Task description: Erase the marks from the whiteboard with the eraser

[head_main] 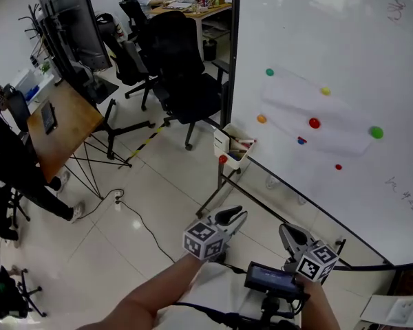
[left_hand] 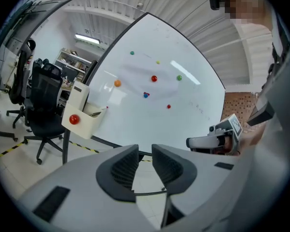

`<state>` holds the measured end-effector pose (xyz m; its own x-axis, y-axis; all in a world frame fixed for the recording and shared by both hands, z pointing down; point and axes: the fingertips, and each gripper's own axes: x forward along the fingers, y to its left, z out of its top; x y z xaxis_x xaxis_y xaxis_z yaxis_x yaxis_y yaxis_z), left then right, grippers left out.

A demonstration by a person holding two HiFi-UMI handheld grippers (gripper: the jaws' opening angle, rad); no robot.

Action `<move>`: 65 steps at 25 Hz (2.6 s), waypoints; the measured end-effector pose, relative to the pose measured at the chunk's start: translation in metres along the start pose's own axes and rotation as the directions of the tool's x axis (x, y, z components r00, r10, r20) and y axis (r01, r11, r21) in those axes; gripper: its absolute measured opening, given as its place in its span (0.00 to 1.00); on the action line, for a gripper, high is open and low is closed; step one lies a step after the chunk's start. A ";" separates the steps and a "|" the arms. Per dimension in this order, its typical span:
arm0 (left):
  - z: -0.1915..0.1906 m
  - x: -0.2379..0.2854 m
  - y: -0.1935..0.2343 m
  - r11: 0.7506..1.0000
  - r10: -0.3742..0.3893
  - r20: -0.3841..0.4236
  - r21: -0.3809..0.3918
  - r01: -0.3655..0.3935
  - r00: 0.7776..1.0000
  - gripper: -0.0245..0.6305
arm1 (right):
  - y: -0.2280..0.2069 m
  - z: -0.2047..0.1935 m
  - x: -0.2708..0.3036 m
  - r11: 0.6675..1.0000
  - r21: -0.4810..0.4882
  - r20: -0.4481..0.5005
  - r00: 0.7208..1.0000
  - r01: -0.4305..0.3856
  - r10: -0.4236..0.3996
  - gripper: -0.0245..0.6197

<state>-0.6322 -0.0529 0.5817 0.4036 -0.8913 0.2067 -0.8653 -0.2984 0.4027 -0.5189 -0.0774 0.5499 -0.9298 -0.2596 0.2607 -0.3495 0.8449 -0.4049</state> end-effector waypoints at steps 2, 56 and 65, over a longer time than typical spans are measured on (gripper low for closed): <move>0.011 -0.005 0.018 1.000 0.010 0.008 -0.010 -0.010 1.000 0.21 | 0.005 0.007 0.017 1.000 0.004 0.003 1.000 0.001 -0.001 0.06; 0.125 0.056 0.199 0.903 0.295 0.067 0.307 -0.301 0.953 0.47 | -0.032 0.012 0.011 0.982 0.093 0.088 0.981 0.162 -0.171 0.06; 0.149 0.037 0.152 0.895 0.222 0.142 0.363 -0.259 0.965 0.46 | -0.024 0.011 0.007 0.984 0.089 0.106 0.981 0.152 -0.161 0.06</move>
<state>-0.7926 -0.1824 0.5175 0.1550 -0.9746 0.1619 -0.9870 -0.1598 -0.0165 -0.5178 -0.1046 0.5521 -0.8683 -0.4403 0.2286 -0.4957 0.7506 -0.4369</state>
